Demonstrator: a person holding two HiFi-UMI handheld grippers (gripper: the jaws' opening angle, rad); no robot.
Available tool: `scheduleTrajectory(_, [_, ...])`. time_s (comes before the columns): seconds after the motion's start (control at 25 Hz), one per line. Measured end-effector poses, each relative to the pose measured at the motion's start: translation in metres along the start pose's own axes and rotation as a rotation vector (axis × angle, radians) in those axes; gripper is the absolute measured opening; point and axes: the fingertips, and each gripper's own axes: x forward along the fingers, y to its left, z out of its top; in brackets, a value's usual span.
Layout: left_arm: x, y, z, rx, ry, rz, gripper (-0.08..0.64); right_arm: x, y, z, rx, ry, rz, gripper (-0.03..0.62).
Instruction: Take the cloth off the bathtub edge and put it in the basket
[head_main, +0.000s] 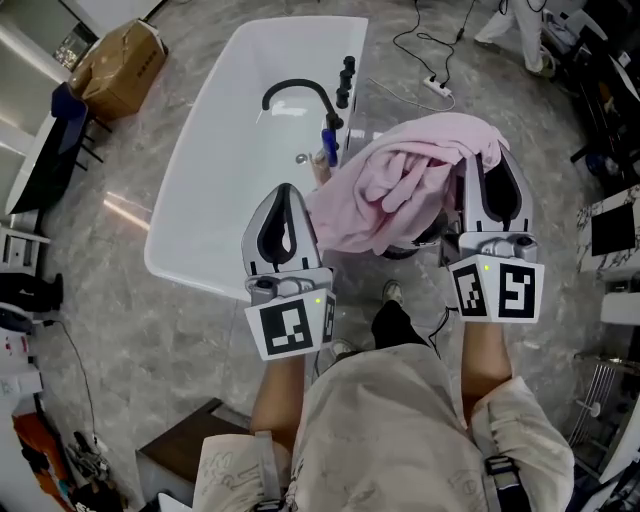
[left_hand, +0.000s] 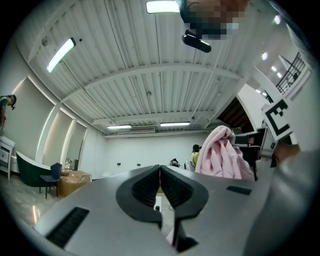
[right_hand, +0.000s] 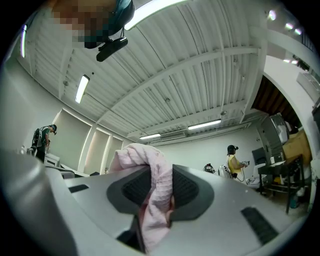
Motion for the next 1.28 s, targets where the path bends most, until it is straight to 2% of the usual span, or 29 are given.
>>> scheduleTrajectory(0.4, [0.063, -0.055, -0.025, 0.002, 0.032, -0.049, 0.003, 0.022, -0.091, -0.017, -0.028, 0.006, -0.094, 0.097])
scheduleTrajectory(0.88, [0.127, -0.11, -0.039, 0.016, 0.062, -0.108, 0.003, 0.04, -0.181, -0.03, -0.047, 0.024, -0.194, 0.098])
scheduleTrajectory(1.28, [0.174, -0.164, -0.053, 0.006, 0.066, -0.147, 0.003, 0.048, -0.239, -0.051, -0.096, 0.061, -0.199, 0.098])
